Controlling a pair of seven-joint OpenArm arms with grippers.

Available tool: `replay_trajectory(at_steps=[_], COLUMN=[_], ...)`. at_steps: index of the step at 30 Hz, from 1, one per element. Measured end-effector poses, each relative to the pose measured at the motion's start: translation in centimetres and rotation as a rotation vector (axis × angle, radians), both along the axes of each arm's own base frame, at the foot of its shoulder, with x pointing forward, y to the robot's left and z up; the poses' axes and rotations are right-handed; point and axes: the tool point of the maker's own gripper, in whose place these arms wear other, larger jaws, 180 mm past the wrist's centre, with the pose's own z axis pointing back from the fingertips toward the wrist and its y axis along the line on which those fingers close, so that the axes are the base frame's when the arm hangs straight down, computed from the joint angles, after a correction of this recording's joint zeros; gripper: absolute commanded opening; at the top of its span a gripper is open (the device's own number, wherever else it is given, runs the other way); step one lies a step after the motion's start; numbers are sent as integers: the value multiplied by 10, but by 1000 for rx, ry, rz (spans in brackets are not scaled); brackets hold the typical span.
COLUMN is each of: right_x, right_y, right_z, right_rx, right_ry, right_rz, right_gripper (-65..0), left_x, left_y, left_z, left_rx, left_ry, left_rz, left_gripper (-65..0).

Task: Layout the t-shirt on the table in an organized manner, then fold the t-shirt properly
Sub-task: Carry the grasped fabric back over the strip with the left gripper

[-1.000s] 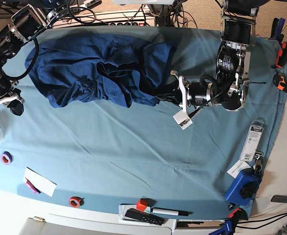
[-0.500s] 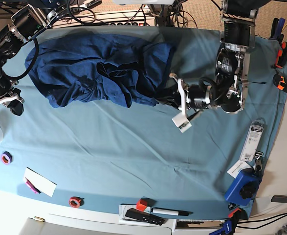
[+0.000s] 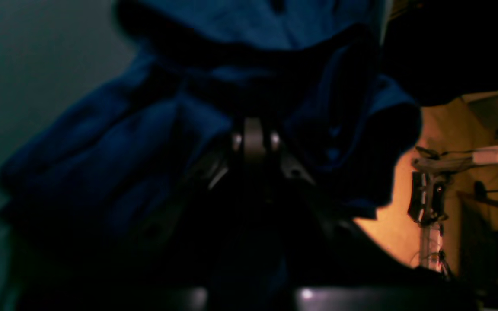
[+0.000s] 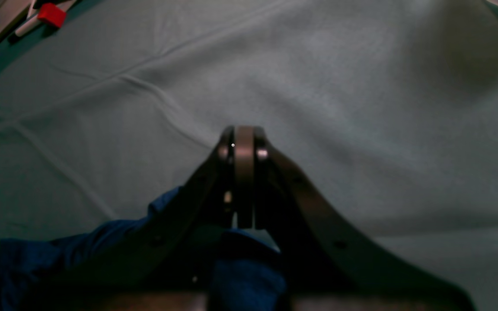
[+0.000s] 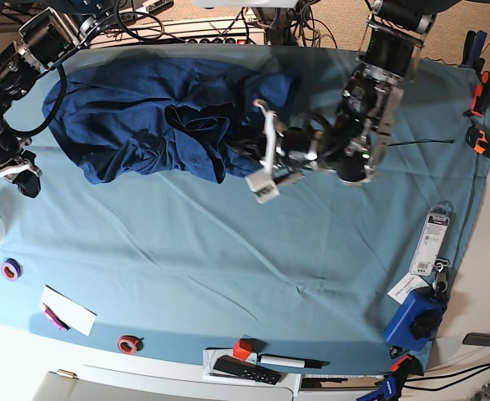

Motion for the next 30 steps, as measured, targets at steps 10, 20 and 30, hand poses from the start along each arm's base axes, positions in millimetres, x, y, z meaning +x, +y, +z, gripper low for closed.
replay_trajectory(at_steps=[10, 20, 30], right_x=[0, 0, 0], right_y=[0, 0, 0], right_z=[0, 0, 0], right_rx=[0, 0, -2], right_ry=[0, 0, 2], right_rz=[0, 0, -1], right_gripper=[-650, -650, -650], left_x=[-35, -76, -7], left_y=[-43, -65, -29], left_z=[-1, 25, 125], left_rx=[8, -63, -139], left_ry=[32, -12, -419], left_rz=[-124, -320, -85], left_gripper=[-650, -650, -650])
